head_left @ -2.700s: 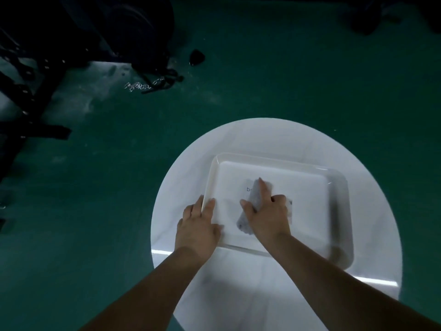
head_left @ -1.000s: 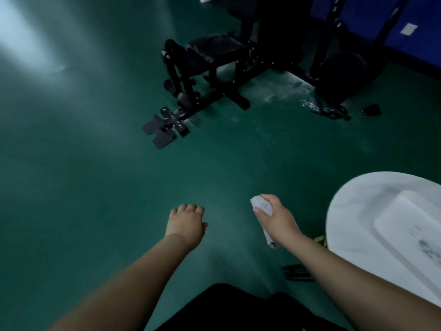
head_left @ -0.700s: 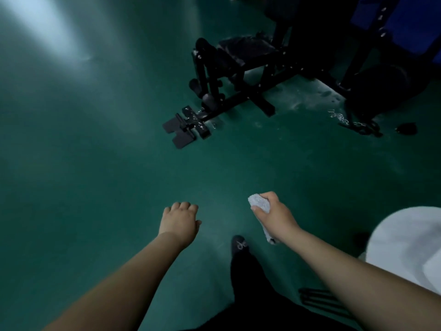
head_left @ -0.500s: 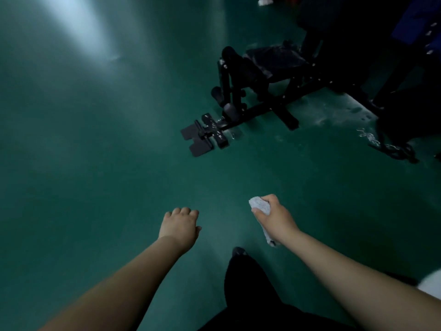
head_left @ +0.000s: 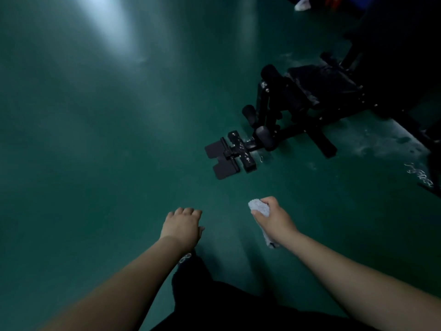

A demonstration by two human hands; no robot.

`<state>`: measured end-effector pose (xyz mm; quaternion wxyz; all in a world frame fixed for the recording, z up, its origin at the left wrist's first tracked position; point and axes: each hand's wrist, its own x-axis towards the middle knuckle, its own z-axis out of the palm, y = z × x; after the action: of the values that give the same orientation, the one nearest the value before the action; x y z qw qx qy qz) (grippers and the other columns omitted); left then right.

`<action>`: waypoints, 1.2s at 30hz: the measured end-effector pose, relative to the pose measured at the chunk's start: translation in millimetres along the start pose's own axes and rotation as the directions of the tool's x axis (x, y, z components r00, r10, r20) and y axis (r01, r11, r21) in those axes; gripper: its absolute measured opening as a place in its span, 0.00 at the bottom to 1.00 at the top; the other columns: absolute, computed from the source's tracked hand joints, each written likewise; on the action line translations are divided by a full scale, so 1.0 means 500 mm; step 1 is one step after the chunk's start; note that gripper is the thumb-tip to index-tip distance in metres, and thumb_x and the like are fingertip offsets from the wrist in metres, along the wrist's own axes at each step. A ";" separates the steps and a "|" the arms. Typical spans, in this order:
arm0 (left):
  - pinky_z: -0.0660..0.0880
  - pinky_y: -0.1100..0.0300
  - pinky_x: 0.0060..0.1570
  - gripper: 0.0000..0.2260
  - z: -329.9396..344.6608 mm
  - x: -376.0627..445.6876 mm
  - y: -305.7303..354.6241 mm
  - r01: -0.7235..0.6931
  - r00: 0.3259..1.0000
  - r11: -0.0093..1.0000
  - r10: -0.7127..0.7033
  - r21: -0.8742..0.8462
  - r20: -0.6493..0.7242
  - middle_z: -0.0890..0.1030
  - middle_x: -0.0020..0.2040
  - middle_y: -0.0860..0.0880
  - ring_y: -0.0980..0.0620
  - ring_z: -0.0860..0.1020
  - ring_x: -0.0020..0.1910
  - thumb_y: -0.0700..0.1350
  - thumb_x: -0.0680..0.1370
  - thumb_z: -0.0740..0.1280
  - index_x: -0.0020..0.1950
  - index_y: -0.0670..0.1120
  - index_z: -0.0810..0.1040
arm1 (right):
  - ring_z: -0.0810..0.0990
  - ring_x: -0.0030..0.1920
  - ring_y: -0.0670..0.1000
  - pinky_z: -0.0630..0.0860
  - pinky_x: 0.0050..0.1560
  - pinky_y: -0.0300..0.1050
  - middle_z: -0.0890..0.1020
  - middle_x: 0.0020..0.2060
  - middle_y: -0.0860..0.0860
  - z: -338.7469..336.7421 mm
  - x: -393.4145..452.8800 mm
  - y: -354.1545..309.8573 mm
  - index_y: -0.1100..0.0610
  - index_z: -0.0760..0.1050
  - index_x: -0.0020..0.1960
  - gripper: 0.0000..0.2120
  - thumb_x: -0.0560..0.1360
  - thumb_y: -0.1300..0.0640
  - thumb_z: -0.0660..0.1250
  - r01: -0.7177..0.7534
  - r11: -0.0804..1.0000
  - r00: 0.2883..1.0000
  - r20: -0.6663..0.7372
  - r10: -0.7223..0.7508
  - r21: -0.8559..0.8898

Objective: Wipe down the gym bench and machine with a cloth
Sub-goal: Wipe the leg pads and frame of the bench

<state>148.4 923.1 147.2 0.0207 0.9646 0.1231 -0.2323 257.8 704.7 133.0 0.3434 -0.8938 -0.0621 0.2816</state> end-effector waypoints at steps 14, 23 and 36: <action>0.65 0.51 0.65 0.21 -0.203 0.398 -0.308 -0.217 0.975 0.969 0.221 0.119 -0.017 0.70 0.69 0.49 0.46 0.67 0.67 0.55 0.81 0.56 0.72 0.50 0.63 | 0.75 0.43 0.52 0.67 0.39 0.42 0.75 0.48 0.48 0.088 0.272 -0.289 0.52 0.66 0.62 0.16 0.77 0.48 0.63 -0.173 0.962 0.948 -0.229 0.221 0.213; 0.65 0.52 0.65 0.23 -0.312 0.726 -0.276 -0.349 0.936 0.921 0.351 0.172 0.018 0.69 0.70 0.49 0.46 0.66 0.68 0.56 0.80 0.56 0.74 0.50 0.61 | 0.77 0.44 0.52 0.70 0.40 0.43 0.77 0.50 0.51 0.007 0.535 -0.324 0.52 0.65 0.63 0.16 0.78 0.49 0.62 -0.219 0.903 0.893 -0.296 0.338 0.370; 0.63 0.52 0.66 0.24 -0.488 1.195 -0.165 -0.477 0.878 0.869 0.479 0.136 0.016 0.66 0.72 0.49 0.46 0.65 0.69 0.53 0.80 0.57 0.75 0.51 0.59 | 0.76 0.44 0.47 0.66 0.34 0.33 0.75 0.50 0.46 -0.193 0.937 -0.350 0.51 0.65 0.63 0.16 0.78 0.49 0.63 -0.230 0.868 0.841 -0.359 0.405 0.439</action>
<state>751.2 1162.8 95.2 0.0108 0.9662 -0.1350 -0.2192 715.4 923.9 89.0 0.4618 -0.8477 0.2244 0.1332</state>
